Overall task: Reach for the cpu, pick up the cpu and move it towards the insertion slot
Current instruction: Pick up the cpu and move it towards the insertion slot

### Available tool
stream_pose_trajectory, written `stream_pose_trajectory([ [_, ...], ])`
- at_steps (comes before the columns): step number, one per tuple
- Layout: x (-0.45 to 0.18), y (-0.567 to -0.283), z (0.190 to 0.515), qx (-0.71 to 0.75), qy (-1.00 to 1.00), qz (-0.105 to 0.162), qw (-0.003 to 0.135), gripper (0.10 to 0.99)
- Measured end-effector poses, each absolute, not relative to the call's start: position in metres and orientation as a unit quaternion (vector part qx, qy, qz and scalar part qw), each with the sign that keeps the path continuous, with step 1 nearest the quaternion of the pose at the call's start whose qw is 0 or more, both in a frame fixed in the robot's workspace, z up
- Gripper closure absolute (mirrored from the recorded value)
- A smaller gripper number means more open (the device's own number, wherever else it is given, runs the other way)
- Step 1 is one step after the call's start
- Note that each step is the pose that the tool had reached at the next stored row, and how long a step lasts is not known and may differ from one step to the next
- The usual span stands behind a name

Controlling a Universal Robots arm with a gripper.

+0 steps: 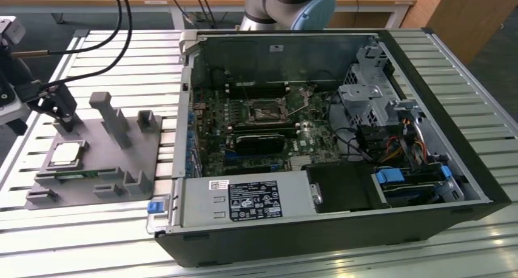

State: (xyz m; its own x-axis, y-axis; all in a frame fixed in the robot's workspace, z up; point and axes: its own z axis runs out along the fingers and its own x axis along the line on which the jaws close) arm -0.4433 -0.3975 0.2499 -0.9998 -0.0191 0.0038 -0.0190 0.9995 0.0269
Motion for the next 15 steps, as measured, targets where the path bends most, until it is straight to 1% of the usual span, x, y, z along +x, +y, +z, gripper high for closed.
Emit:
stream_pose_trajectory([
  [15,-0.443,-0.404,0.235,0.010,-1.000,-0.013,0.002,0.263],
])
